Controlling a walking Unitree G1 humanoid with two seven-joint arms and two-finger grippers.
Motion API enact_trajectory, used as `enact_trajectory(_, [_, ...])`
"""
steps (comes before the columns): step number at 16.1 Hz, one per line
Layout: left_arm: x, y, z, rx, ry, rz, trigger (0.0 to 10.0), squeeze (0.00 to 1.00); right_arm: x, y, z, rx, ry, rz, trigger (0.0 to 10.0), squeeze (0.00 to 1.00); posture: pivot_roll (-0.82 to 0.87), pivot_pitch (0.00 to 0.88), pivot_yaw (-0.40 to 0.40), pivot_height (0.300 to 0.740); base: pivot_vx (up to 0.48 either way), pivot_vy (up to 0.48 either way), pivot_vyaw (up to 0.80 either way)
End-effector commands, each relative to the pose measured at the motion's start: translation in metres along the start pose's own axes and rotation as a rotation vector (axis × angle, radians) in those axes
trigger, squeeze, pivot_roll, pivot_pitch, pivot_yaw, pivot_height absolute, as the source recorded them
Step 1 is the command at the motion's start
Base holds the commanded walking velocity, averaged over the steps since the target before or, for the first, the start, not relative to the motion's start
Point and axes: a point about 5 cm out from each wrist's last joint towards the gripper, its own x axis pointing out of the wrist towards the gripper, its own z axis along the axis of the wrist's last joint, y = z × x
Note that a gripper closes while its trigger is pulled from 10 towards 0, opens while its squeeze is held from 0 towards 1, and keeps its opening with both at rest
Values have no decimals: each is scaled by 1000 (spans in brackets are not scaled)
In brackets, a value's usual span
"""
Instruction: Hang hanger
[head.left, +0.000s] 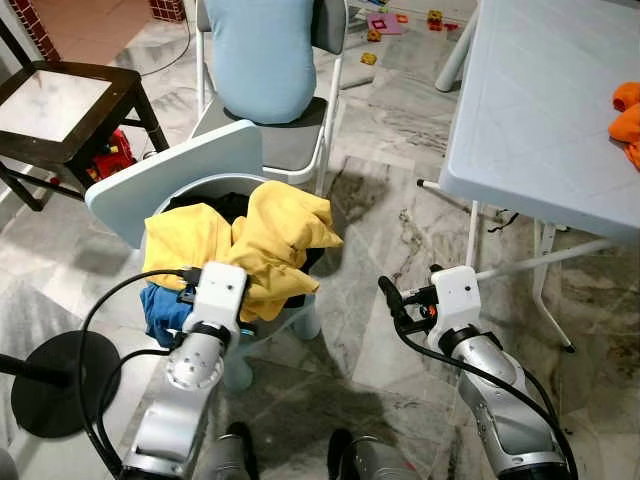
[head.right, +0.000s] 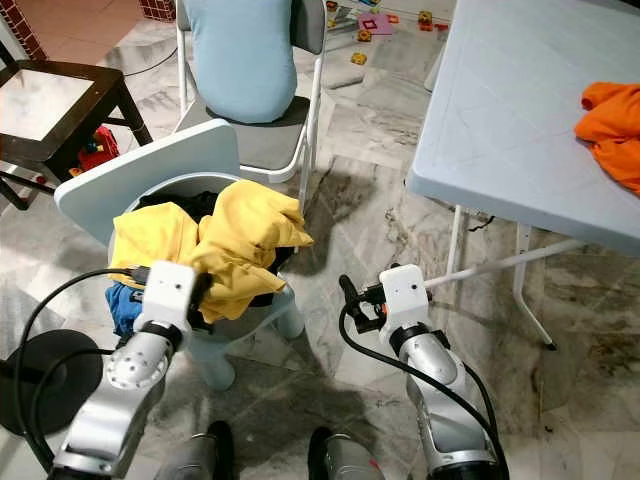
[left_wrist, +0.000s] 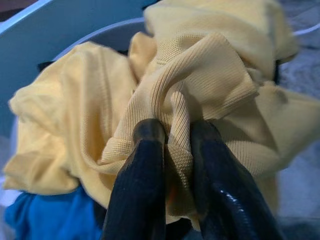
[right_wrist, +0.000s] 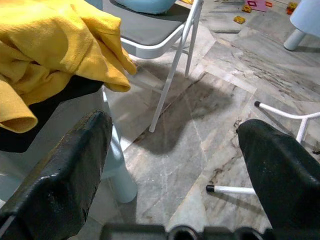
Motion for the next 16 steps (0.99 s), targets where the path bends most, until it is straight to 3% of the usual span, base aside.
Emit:
enact_trajectory(1, [-5,-9,-1,-12,18,-54,0,0,-1,-2,-4,-2,19,-8,10000,0,-7,244,-84,740,0,0,0])
enact_trajectory(3, [-9,-18,3,36,10,-132,0,0,0,-2,-3,-11,16,-4,10000,0,-5,244,-87,740,0,0,0])
enact_trajectory(7, [-27,-25,8,394,-100,-272,0,0,-1,-1,-5,-11,18,-1,10000,0,2,248,-85,740,0,0,0])
enact_trajectory(9, [-32,-22,3,421,-116,-257,0,0,0,0,-4,-10,17,3,10000,0,2,248,-85,740,0,0,0])
enact_trajectory(10, [-32,-18,4,388,-120,-234,0,0,0,0,-4,-10,17,3,10000,0,2,248,-85,740,0,0,0])
enact_trajectory(11, [-30,-11,9,345,-151,-194,0,0,1,0,-4,-11,16,3,10000,0,5,246,-89,740,0,0,0])
enact_trajectory(13, [-26,-2,21,359,-224,-152,0,0,1,-2,-3,-12,16,1,10000,0,5,246,-89,740,0,0,0])
enact_trajectory(14, [-20,16,41,424,-335,-63,0,0,1,-2,-3,-13,16,1,10000,0,5,246,-89,740,0,0,0])
enact_trajectory(16, [-9,41,48,429,-346,31,0,0,2,0,-3,-12,15,4,10000,0,9,245,-92,740,0,0,0])
